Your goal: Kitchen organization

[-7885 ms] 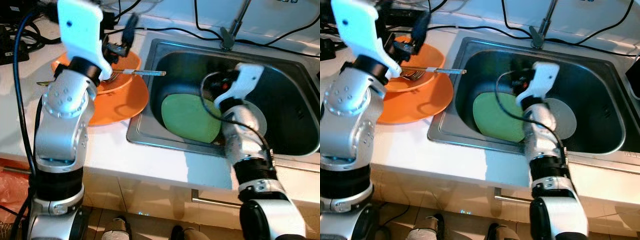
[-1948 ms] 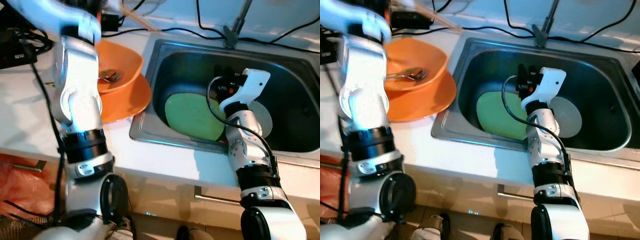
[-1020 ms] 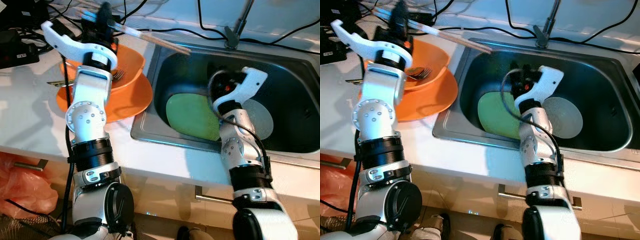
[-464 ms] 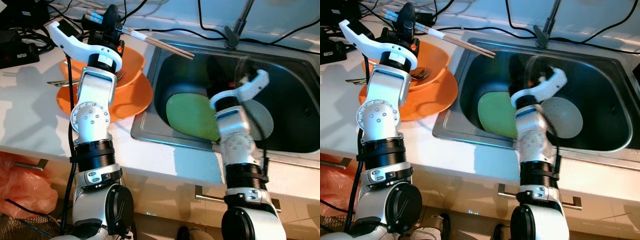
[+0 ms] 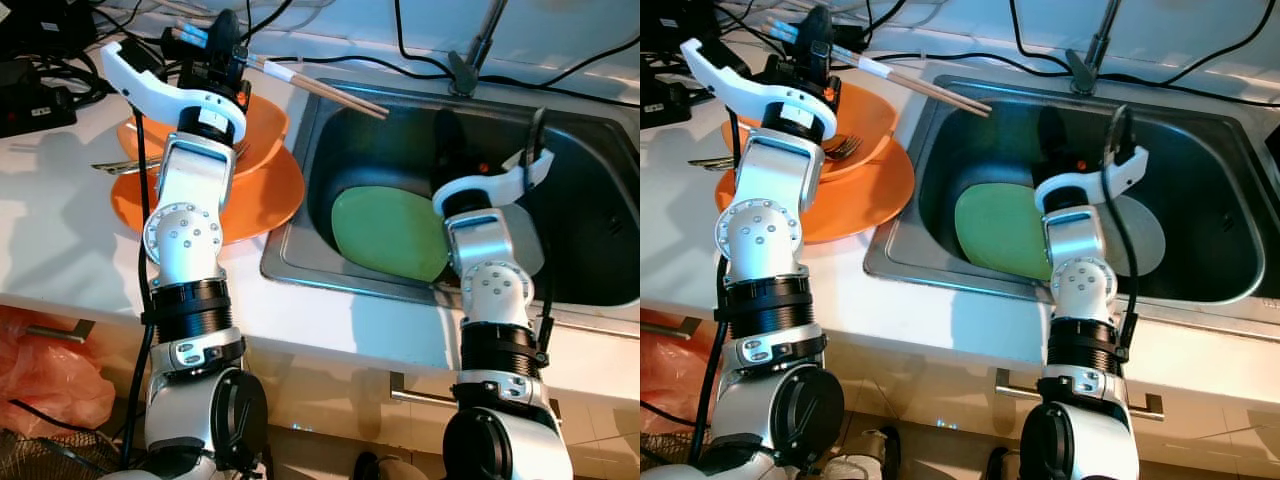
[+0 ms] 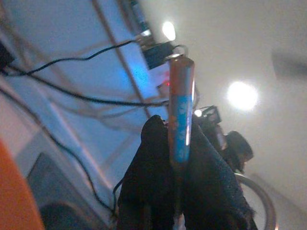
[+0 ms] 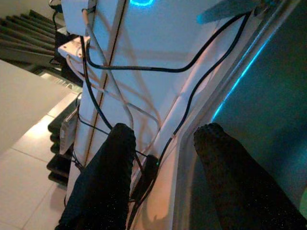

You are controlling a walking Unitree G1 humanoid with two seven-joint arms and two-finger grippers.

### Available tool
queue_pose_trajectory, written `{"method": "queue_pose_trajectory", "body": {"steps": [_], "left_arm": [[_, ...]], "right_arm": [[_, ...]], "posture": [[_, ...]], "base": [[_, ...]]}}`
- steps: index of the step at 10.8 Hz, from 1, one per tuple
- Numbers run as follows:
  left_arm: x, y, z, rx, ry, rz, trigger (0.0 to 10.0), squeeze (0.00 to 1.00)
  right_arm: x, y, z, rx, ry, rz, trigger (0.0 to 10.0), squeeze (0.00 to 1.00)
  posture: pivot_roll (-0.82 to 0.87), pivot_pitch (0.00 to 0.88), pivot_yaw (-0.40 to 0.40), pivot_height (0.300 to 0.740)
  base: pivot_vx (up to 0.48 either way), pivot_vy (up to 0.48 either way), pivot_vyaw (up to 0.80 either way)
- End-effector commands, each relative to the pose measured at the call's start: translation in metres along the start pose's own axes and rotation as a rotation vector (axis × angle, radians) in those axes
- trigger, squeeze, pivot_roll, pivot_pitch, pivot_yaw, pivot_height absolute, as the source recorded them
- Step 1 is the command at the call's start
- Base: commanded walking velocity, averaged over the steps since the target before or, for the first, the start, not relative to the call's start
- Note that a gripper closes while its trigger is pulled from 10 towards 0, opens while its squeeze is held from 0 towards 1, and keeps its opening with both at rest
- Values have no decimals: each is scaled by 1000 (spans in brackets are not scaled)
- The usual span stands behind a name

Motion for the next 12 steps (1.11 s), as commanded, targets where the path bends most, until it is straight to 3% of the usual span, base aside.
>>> {"method": "queue_pose_trajectory", "body": {"steps": [1, 3, 6, 12], "left_arm": [[-14, -2, 3, 12, 42, -31, 10000, 0], [-31, -1, 2, 24, 116, -64, 10000, 0], [-39, -2, 7, 14, 195, -78, 10000, 0], [-56, -1, 12, 8, 230, -130, 10000, 0]], "right_arm": [[-8, -3, -13, 24, -64, -5, 10000, 0], [-10, -3, -20, 45, -123, -21, 10000, 0], [-12, -3, -24, 59, -155, -37, 10000, 0], [-19, -2, -38, 112, -173, -78, 10000, 0]], "posture": [[81, 138, -21, 740], [75, 137, -21, 740], [78, 136, -21, 740], [75, 135, -21, 740]], "base": [[0, 0, 0], [0, 0, 0], [0, 0, 0], [0, 0, 0]]}}
Point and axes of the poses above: a point about 5 cm out from each wrist's last joint towards the gripper, its own y axis pointing back from the gripper into the wrist, its own x axis along the axis of the wrist's last joint, z = x × y, the point moved 5 cm from there along -y, pointing out of the wrist towards the gripper, and after that the axes turned 4 degrees about y, right-handed, at the moved point
